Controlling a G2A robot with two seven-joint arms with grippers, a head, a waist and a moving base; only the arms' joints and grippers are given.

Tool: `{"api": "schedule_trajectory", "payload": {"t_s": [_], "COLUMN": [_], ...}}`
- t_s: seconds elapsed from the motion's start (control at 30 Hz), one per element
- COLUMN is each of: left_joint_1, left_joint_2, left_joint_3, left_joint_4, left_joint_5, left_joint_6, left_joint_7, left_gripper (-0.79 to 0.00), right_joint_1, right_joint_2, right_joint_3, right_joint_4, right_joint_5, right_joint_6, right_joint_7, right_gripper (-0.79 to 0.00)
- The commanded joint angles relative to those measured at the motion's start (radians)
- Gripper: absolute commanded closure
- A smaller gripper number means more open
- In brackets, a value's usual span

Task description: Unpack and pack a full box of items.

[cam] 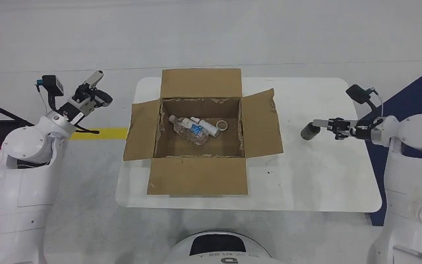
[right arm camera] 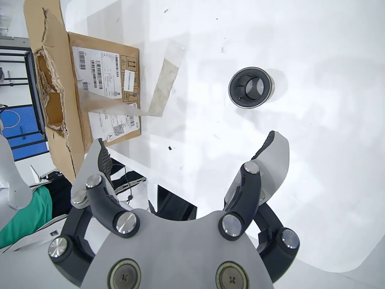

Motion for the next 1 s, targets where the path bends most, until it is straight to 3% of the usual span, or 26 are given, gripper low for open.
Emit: {"api": "schedule_trajectory", "payload": {"t_s": [0.0, 0.13, 0.37, 0.57, 0.73, 0.87, 0.97], "left_joint_1": [0.0, 0.0, 0.0, 0.0, 0.0, 0.0, 0.0], "left_joint_2": [0.0, 0.0, 0.0, 0.0, 0.0, 0.0, 0.0], "left_joint_3": [0.0, 0.0, 0.0, 0.0, 0.0, 0.0, 0.0], "left_joint_4": [0.0, 0.0, 0.0, 0.0, 0.0, 0.0, 0.0], "left_joint_5": [0.0, 0.0, 0.0, 0.0, 0.0, 0.0, 0.0], "left_joint_6": [0.0, 0.0, 0.0, 0.0, 0.0, 0.0, 0.0], "left_joint_7": [0.0, 0.0, 0.0, 0.0, 0.0, 0.0, 0.0], "left_gripper": [-0.785, -0.785, -0.785, -0.785, -0.785, -0.785, -0.785], "right_joint_1": [-0.002, 0.014, 0.144, 0.293, 0.369, 0.395, 0.403], "right_joint_2": [-0.002, -0.001, -0.004, -0.02, -0.046, -0.065, -0.076], "right_joint_3": [-0.011, -0.03, -0.222, -0.506, -0.757, -0.887, -0.95], "right_joint_4": [-0.074, -0.145, -0.224, -0.228, -0.199, -0.156, -0.124], "right_joint_5": [0.113, 0.228, 0.339, 0.235, -0.007, -0.167, -0.241], "right_joint_6": [-0.063, -0.174, -0.292, -0.3, -0.252, -0.18, -0.15], "right_joint_7": [-0.027, -0.104, -0.153, -0.152, -0.203, -0.261, -0.299], "right_gripper": [-0.785, -0.785, -0.785, -0.785, -0.785, -0.533, -0.471]}}
